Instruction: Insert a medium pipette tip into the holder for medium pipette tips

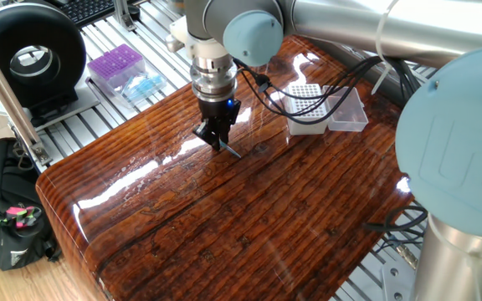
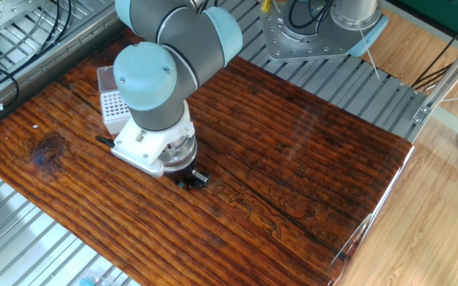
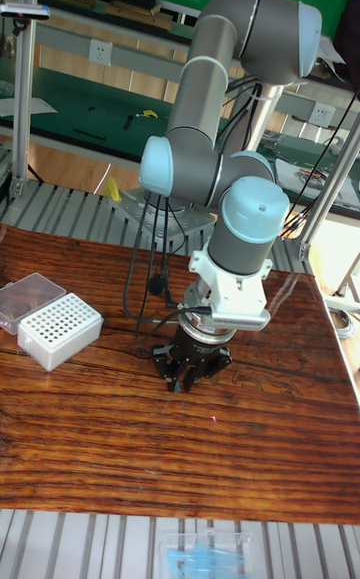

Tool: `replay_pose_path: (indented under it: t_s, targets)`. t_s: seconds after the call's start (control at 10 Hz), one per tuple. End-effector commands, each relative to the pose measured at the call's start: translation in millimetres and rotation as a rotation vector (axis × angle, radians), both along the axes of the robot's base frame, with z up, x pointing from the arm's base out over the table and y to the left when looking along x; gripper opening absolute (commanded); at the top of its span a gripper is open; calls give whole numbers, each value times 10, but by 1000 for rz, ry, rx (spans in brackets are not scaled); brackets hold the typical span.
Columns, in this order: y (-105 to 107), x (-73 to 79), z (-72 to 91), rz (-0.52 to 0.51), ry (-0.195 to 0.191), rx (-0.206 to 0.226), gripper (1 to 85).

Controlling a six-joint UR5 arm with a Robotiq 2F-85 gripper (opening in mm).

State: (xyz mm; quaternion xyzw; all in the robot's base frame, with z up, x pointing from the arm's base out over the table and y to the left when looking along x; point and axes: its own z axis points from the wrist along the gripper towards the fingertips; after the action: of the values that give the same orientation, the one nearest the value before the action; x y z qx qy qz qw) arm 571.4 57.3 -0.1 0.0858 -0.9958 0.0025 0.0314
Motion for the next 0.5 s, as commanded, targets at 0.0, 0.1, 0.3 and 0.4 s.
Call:
replay_pose_path:
  t_s: [0.0, 0.1, 0.3, 0.4]
  targets:
    - [3, 1, 20, -6, -2, 8, 293]
    - [20, -2, 29, -8, -2, 15, 283]
    - [26, 13, 33, -6, -7, 20, 283]
    - [26, 18, 31, -5, -8, 20, 283]
